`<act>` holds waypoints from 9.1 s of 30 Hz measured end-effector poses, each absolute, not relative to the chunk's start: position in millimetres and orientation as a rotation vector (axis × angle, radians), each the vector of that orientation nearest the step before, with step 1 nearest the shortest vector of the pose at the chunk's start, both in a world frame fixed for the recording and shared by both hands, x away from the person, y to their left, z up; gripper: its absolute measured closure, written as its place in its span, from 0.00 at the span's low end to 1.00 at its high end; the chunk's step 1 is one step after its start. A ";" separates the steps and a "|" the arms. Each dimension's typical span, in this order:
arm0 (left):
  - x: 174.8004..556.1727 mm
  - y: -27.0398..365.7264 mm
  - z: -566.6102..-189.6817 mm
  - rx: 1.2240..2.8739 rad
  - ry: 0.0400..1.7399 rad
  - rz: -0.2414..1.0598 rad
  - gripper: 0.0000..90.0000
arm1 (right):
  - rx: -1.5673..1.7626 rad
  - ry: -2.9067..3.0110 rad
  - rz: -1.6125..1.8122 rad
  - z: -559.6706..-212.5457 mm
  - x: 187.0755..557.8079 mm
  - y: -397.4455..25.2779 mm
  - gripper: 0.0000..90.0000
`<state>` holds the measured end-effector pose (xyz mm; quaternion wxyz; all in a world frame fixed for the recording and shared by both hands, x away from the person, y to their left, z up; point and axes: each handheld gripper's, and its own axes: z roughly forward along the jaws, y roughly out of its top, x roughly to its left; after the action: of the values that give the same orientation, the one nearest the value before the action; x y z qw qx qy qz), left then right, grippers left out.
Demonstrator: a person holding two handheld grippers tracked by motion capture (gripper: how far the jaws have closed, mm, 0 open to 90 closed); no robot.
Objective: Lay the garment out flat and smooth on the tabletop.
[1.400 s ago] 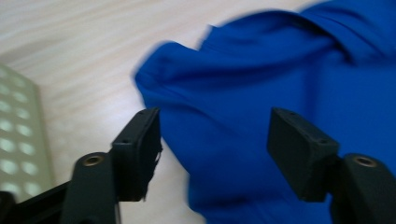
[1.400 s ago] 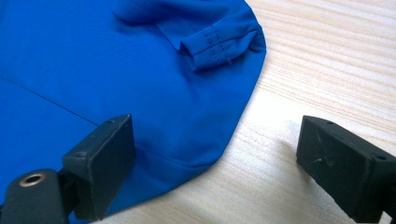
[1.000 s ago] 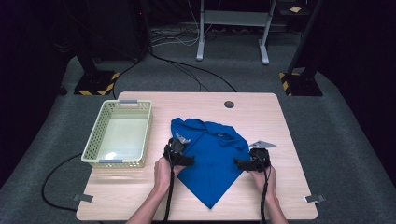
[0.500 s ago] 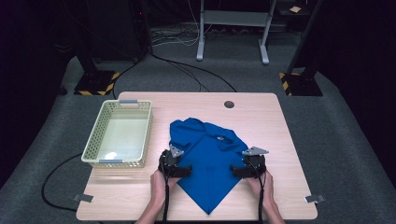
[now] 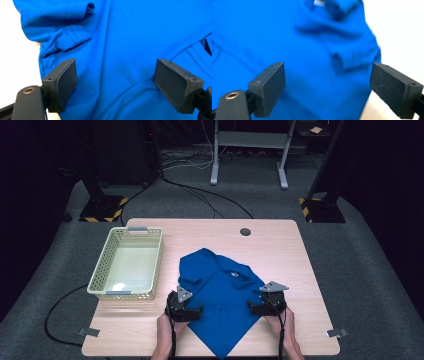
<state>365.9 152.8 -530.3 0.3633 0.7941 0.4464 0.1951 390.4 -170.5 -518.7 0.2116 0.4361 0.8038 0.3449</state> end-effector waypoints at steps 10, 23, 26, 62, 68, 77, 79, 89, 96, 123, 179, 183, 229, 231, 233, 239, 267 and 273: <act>365.8 152.8 -530.3 2.046 1.150 0.503 0.20 | 1.079 2.221 0.966 -479.6 448.0 -142.3 0.27; 366.0 152.8 -530.4 2.041 1.151 0.500 0.20 | 1.001 2.386 0.796 -487.6 492.1 -97.7 0.53; 366.0 152.8 -530.4 2.042 1.150 0.500 0.20 | 0.991 2.386 0.719 -492.0 493.6 -94.5 0.58; 366.0 152.9 -530.4 2.042 1.150 0.499 0.20 | 1.219 2.200 0.747 -490.1 564.4 -120.2 0.95; 366.0 152.9 -530.4 2.042 1.150 0.499 0.20 | 1.346 2.121 0.776 -490.8 574.4 -132.2 0.83; 366.0 152.8 -530.4 2.041 1.151 0.498 0.20 | 1.448 2.043 0.840 -485.5 567.0 -156.5 0.54; 366.0 152.9 -530.4 2.042 1.150 0.500 0.20 | 1.442 2.046 0.877 -481.7 562.6 -159.0 0.51; 366.0 152.8 -530.4 2.041 1.151 0.499 0.20 | 1.388 2.190 0.780 -498.2 559.9 -125.7 0.40; 366.0 152.7 -530.5 2.040 1.152 0.499 0.20 | 1.420 2.136 0.745 -510.9 569.7 -119.5 0.35; 366.7 152.0 -530.3 2.050 1.149 0.501 0.19 | 1.277 2.304 0.835 -511.1 458.9 -158.6 0.01; 376.0 144.8 -531.2 2.064 1.193 0.501 0.04 | 1.222 2.371 0.833 -508.1 492.0 -109.7 0.73; 376.1 144.9 -531.2 2.064 1.193 0.501 0.04 | 1.236 2.373 0.861 -508.5 493.4 -111.0 0.90; 376.0 145.0 -531.2 2.064 1.193 0.500 0.04 | 1.329 2.168 0.976 -465.2 501.6 -169.5 0.96; 376.1 145.0 -531.2 2.064 1.193 0.500 0.04 | 1.331 2.159 0.978 -463.8 501.6 -171.7 0.96; 376.1 145.0 -531.2 2.064 1.192 0.500 0.04 | 1.333 2.152 0.978 -462.8 502.2 -173.8 0.96; 376.1 145.0 -531.2 2.064 1.193 0.500 0.04 | 1.345 2.134 0.971 -460.0 504.2 -180.9 0.96; 376.1 145.0 -531.2 2.064 1.192 0.499 0.04 | 1.455 2.048 0.950 -466.4 515.3 -219.2 0.96; 376.1 145.0 -531.2 2.064 1.193 0.499 0.04 | 1.478 2.043 0.956 -470.5 517.4 -224.8 0.95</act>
<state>376.1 145.0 -531.2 0.3458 0.7952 0.4595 0.1924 517.4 -224.8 -470.5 0.2207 0.5345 0.7389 0.3458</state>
